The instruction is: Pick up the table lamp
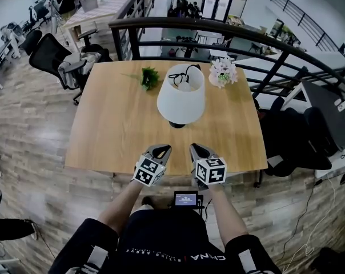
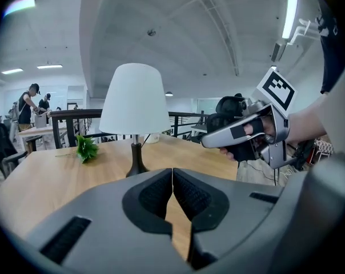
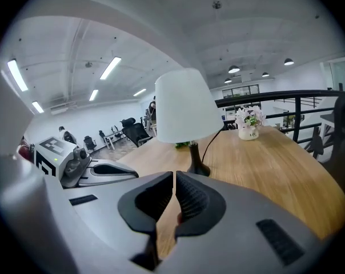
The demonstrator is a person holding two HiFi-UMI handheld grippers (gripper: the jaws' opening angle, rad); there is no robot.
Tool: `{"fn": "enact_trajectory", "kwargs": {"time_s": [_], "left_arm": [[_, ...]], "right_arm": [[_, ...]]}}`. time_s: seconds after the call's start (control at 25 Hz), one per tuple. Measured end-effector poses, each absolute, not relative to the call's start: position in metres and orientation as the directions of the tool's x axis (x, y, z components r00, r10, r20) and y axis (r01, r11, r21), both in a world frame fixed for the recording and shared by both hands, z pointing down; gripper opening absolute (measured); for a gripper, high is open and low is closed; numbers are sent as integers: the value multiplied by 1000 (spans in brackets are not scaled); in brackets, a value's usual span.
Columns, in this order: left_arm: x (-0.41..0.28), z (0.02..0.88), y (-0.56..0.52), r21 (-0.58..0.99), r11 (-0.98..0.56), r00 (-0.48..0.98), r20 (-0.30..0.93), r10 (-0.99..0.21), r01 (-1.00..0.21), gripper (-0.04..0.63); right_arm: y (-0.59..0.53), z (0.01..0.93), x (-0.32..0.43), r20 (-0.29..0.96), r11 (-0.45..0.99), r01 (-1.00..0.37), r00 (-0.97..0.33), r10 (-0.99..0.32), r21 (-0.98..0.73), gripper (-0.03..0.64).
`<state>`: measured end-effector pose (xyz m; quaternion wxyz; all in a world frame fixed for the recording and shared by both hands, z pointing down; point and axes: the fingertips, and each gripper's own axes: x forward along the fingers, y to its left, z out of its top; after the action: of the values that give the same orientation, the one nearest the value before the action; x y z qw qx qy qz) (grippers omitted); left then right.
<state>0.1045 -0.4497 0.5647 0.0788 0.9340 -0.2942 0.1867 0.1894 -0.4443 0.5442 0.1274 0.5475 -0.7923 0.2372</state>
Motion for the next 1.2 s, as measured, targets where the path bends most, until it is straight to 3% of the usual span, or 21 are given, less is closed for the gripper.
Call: {"fn": "enact_trajectory", "kwargs": {"time_s": [0.64,1.2], "left_arm": [[91,548,-477,7,-839,781,368,-504,-545,20],[96,532,-486,-12,-827,774,346,-530,-562,20]], "right_arm": [[-472,522,173,428,272,-939,-338,-838,-210,41],[-477,531,174,409,309,-918,-388,-826,-248,41]]}}
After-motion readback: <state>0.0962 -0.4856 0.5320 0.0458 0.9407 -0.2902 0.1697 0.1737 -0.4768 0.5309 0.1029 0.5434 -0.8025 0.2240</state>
